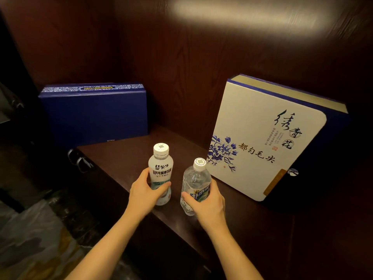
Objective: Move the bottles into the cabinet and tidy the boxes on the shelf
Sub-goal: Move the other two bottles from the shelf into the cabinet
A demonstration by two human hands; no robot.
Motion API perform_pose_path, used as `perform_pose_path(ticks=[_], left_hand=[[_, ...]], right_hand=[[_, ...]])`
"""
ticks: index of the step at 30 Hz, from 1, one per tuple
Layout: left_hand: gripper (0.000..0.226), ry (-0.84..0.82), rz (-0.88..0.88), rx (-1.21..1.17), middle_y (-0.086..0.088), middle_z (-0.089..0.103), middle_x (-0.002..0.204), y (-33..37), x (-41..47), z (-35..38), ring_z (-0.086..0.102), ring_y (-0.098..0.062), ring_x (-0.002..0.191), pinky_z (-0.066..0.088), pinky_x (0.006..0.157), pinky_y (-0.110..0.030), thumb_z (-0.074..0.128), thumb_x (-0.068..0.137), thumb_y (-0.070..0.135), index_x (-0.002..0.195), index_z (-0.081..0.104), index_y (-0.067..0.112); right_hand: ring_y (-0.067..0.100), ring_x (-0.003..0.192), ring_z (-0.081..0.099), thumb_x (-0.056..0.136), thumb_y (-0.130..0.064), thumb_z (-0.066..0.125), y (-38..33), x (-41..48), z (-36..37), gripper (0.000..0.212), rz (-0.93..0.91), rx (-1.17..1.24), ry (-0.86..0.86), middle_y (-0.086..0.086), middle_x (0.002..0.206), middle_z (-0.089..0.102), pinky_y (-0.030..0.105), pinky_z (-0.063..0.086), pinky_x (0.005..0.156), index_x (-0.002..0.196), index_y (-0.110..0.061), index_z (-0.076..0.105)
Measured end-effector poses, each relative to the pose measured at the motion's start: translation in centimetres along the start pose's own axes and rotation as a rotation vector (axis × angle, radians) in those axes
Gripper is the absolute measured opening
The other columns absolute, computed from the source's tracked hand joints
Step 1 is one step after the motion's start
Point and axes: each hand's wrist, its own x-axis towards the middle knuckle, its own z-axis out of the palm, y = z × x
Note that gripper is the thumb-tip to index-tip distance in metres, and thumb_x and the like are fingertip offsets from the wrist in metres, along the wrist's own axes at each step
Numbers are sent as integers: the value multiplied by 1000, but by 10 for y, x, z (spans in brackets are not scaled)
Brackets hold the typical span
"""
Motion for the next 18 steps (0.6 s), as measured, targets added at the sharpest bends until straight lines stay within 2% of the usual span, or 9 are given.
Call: perform_pose_path(ticks=[3,5,9,13,15,18], left_hand=[[57,0,38,-13,32,59,107,13,-21,-14,55,13,99,47,83,-18,83,70,43,118,52,41],[57,6,67,-22,33,58,105,23,-37,-25,55,14,98,44,80,-14,83,69,44,115,50,47],[51,10,121,-77,37,63,102,41,-73,-47,59,15,98,46,77,-13,83,68,48,103,50,64],[50,9,162,-141,27,67,107,56,-110,-69,64,6,101,54,79,-22,84,66,48,107,55,56],[51,2,204,-141,25,68,106,64,-131,-79,65,5,99,56,76,-23,83,66,51,109,56,51],[57,-25,259,-149,19,68,110,74,-163,-89,66,1,99,56,75,-25,78,65,57,115,57,42]], right_hand=[[-13,96,62,64,-39,91,-14,-18,-10,70,-29,8,15,-19,109,69,2,44,81,125,-33,58],[-16,88,61,64,-38,91,-25,-32,-17,68,-47,2,41,-22,102,66,-3,40,75,123,-34,58],[-3,89,63,65,-37,91,-47,-66,-32,62,-84,19,73,-19,100,68,2,42,76,118,-33,59],[4,96,69,67,-36,90,-64,-109,-51,61,-116,67,82,-14,104,73,26,55,84,120,-30,62],[0,95,69,67,-35,91,-71,-132,-62,60,-133,77,89,-15,104,73,23,55,83,120,-31,61],[-6,90,68,68,-34,91,-79,-166,-80,57,-143,83,114,-17,100,73,13,52,75,116,-32,61]])
